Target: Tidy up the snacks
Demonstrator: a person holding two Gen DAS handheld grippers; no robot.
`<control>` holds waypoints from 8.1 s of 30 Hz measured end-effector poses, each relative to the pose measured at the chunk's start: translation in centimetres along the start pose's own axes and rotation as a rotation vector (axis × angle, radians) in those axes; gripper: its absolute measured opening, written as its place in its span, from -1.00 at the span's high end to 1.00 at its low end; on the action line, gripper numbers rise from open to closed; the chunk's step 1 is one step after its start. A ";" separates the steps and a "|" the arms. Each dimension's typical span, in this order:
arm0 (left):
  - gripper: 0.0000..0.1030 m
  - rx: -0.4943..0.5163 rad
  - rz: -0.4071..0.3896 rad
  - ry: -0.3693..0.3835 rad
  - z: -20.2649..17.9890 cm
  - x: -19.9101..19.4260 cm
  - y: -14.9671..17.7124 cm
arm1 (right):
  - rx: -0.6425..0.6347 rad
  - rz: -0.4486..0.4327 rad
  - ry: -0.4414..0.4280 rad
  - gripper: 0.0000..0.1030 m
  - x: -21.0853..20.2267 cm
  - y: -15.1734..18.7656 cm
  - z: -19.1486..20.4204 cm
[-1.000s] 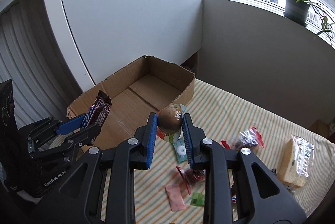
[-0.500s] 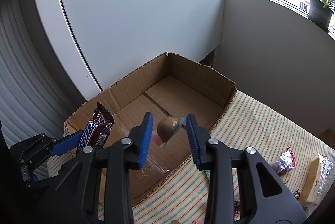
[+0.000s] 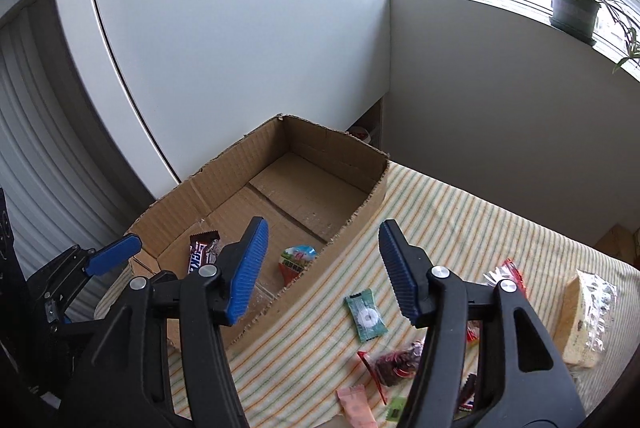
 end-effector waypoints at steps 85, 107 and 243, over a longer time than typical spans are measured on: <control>0.91 0.162 0.323 0.233 -12.9 7.2 7.1 | 0.091 0.167 0.151 0.33 -4.0 17.6 -10.3; 0.92 0.080 0.088 0.220 -8.7 1.7 1.6 | 0.057 -0.037 0.079 0.34 -8.5 9.0 -6.7; 0.25 0.164 0.330 0.177 -15.8 12.1 4.2 | -0.187 0.294 0.016 0.14 2.5 14.2 -15.1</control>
Point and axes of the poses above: each gripper's, at about its wrist camera, not at the fingertips, and x roughly the way its jaws point, z to its left, y to its underside, the point moved 3 cm from there along x, roughly the way its jaws point, and after that the axes turned 9 degrees about y, right-handed, at the moved point
